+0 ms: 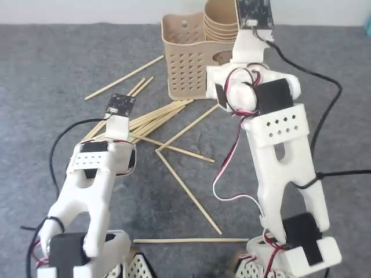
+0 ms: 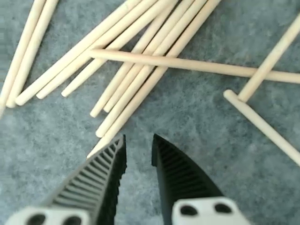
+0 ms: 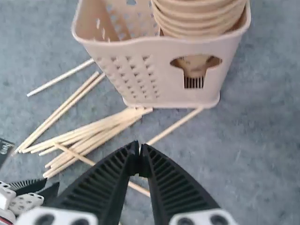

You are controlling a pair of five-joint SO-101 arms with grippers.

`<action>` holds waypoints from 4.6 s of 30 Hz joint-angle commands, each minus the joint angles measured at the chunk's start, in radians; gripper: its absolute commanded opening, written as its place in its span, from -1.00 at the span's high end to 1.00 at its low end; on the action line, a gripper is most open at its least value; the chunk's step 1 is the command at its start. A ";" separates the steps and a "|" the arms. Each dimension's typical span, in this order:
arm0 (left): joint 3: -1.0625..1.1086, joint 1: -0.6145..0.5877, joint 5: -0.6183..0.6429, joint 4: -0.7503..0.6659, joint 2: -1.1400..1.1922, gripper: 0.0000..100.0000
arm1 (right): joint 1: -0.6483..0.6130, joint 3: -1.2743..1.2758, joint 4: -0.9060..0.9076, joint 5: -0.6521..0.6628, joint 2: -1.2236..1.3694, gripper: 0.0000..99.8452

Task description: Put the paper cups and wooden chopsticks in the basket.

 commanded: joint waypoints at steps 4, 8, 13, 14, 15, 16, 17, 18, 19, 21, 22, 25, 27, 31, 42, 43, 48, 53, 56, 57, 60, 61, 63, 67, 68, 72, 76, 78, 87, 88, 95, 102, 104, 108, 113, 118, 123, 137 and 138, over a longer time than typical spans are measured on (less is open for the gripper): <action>-0.068 -0.107 0.072 -0.026 -0.005 0.83 | -0.047 0.233 -0.125 -0.084 -0.041 0.85; -0.099 -0.204 0.126 -0.052 -0.003 0.83 | -0.050 0.404 -0.334 -0.095 0.019 0.69; -0.114 -0.275 0.184 -0.095 -0.002 0.82 | -0.050 0.471 -0.535 -0.295 0.143 0.68; -0.113 -0.275 0.184 -0.098 -0.002 0.82 | -0.051 0.470 -0.562 -0.336 0.176 0.68; -0.111 -0.273 0.184 -0.100 -0.002 0.82 | -0.053 0.466 -0.591 -0.368 0.213 0.67; -0.111 -0.272 0.184 -0.100 -0.002 0.82 | -0.058 0.465 -0.624 -0.396 0.248 0.67; -0.111 -0.272 0.184 -0.100 -0.002 0.82 | -0.064 0.460 -0.656 -0.413 0.283 0.67; -0.111 -0.272 0.184 -0.101 -0.002 0.82 | -0.065 0.451 -0.679 -0.427 0.320 0.67; -0.113 -0.270 0.184 -0.101 0.000 0.82 | -0.067 0.442 -0.702 -0.436 0.358 0.67; -0.114 -0.270 0.184 -0.101 0.002 0.82 | -0.067 0.402 -0.720 -0.446 0.438 0.67; -0.114 -0.270 0.184 -0.101 0.003 0.82 | -0.067 0.374 -0.720 -0.457 0.476 0.67; -0.114 -0.262 0.184 -0.101 0.005 0.82 | -0.058 0.276 -0.682 -0.473 0.579 0.68; -0.111 -0.255 0.184 -0.101 0.005 0.82 | -0.051 0.201 -0.630 -0.477 0.638 0.68; -0.111 -0.255 0.183 -0.100 0.005 0.82 | -0.048 0.049 -0.509 -0.479 0.740 0.68; -0.110 -0.253 0.180 -0.100 0.006 0.82 | -0.056 -0.058 -0.271 -0.473 0.751 0.98; -0.110 -0.253 0.180 -0.100 0.006 0.82 | -0.056 -0.058 -0.240 -0.471 0.734 0.99; -0.108 -0.252 0.178 -0.098 0.006 0.82 | -0.058 -0.057 -0.084 -0.459 0.630 0.99; -0.099 -0.229 0.178 -0.097 -0.003 0.83 | -0.067 -0.055 0.076 -0.365 0.512 0.99; -0.097 -0.203 0.178 -0.095 -0.003 0.83 | -0.064 -0.054 0.166 -0.336 0.446 0.99; -0.093 -0.190 0.178 -0.095 -0.009 0.83 | -0.059 -0.040 0.188 -0.324 0.424 0.99; -0.051 -0.155 0.176 -0.074 -0.074 0.83 | -0.058 0.071 0.182 -0.275 0.334 0.98; -0.027 -0.143 0.175 -0.074 -0.112 0.83 | -0.058 0.129 0.156 -0.261 0.291 0.98; 0.036 -0.117 0.175 -0.095 -0.209 0.83 | -0.058 0.255 0.081 -0.235 0.191 0.98; 0.160 -0.035 0.178 -0.129 -0.404 0.82 | -0.058 0.520 -0.147 -0.178 -0.021 0.98; 0.177 -0.008 0.183 -0.129 -0.436 0.82 | -0.058 0.577 -0.209 -0.172 -0.061 0.98; 0.179 0.058 0.270 -0.133 -0.425 0.82 | -0.058 0.721 -0.374 -0.141 -0.133 0.98; 0.124 0.064 0.431 -0.187 -0.288 0.79 | -0.038 0.747 -0.404 -0.130 -0.131 0.98; 0.077 0.064 0.479 -0.199 -0.187 0.75 | -0.015 0.750 -0.417 -0.130 -0.131 0.98; -0.188 0.058 0.603 -0.186 0.187 0.74 | 0.028 0.752 -0.441 -0.129 -0.131 0.99; -0.202 0.058 0.611 -0.178 0.196 0.74 | 0.028 0.756 -0.443 -0.129 -0.131 0.99; -0.219 0.066 0.689 -0.216 0.213 0.74 | 0.024 0.760 -0.443 -0.097 -0.131 0.99; -0.225 0.064 0.689 -0.181 0.215 0.78 | 0.024 0.760 -0.443 -0.087 -0.133 0.99; -0.237 0.064 0.690 -0.180 0.233 0.81 | 0.024 0.760 -0.441 -0.087 -0.133 0.99; -0.320 0.057 0.690 -0.173 0.311 0.81 | 0.022 0.760 -0.441 -0.087 -0.133 0.99; -0.404 0.064 0.690 -0.103 0.377 0.82 | 0.022 0.760 -0.440 -0.086 -0.133 0.99; -0.430 0.064 0.680 -0.054 0.397 0.89 | 0.022 0.760 -0.440 -0.086 -0.133 0.99; -0.429 0.058 0.680 -0.063 0.422 0.97 | 0.022 0.760 -0.440 -0.084 -0.133 0.99; -0.412 0.055 0.628 0.003 0.331 0.72 | 0.022 0.760 -0.441 -0.043 -0.133 0.99; -0.404 0.055 0.629 0.003 0.327 0.70 | 0.022 0.760 -0.441 -0.043 -0.133 0.99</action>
